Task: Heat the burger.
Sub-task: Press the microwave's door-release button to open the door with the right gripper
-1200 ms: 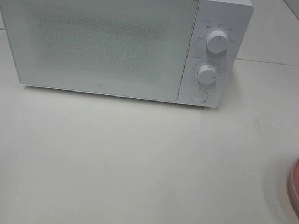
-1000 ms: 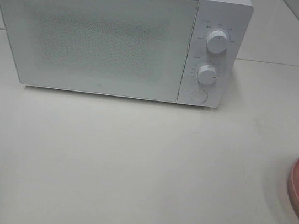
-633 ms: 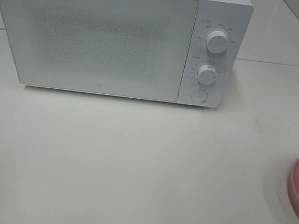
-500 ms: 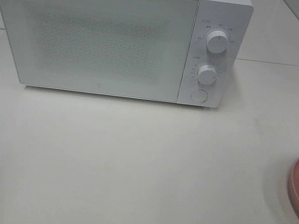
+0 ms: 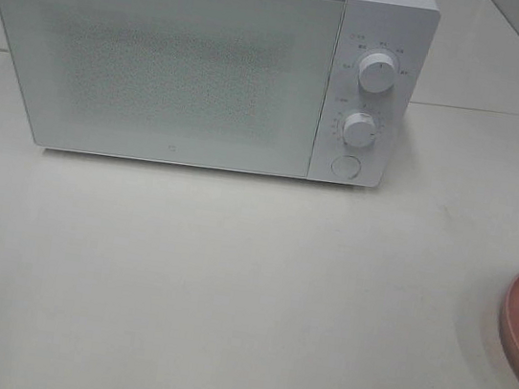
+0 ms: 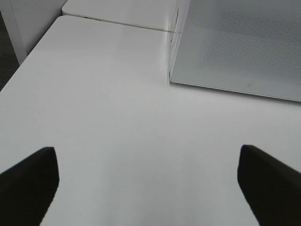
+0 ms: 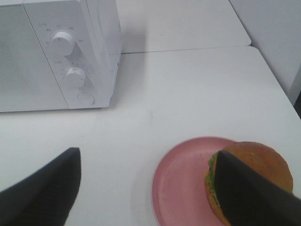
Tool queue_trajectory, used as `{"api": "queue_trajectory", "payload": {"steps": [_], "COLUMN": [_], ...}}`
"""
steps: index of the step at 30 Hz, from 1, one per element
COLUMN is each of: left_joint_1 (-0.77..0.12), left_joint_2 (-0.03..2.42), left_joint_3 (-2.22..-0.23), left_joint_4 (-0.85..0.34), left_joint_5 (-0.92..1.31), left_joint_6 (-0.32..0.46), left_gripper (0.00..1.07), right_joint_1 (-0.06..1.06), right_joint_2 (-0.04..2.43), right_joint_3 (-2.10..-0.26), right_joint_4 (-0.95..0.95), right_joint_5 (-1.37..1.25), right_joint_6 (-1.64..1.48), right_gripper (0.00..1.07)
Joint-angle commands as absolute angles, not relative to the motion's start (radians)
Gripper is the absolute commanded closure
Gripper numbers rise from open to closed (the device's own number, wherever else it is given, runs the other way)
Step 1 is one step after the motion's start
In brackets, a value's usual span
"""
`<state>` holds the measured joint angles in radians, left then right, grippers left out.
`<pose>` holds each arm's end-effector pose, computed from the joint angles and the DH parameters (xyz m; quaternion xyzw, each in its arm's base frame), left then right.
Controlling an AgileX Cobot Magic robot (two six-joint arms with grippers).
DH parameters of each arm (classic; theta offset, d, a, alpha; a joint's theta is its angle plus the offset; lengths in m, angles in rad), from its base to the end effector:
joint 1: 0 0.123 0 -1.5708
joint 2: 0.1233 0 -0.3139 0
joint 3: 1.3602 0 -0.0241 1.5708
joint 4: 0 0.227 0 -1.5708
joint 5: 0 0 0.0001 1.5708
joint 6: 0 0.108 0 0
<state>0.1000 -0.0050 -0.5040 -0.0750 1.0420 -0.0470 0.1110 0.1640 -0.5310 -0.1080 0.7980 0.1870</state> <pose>-0.0393 -0.0110 0.2610 -0.0608 0.8431 -0.0233 0.5338 -0.0052 -0.0090 0.2971 0.0225 0.8162 0.0326 0.5765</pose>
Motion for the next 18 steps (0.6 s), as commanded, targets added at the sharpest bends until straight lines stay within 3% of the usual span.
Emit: {"api": "queue_trajectory", "payload": {"steps": [1,18], "left_joint_1": [0.103,0.103], "left_joint_2": [-0.026,-0.026], "left_joint_3": [-0.502,-0.502], "left_joint_4": [-0.078,-0.078], "left_joint_5": [1.032,1.032], "left_joint_6": [-0.047,-0.047], "left_gripper": [0.09,0.09], "right_joint_1": [0.104,0.104], "right_joint_2": [0.199,0.369], "right_joint_3": [-0.538,-0.430], "right_joint_4": [-0.108,-0.112], "right_joint_5": [0.716,0.394], "right_joint_6": [0.187,0.187], "right_gripper": [0.34,0.34]}}
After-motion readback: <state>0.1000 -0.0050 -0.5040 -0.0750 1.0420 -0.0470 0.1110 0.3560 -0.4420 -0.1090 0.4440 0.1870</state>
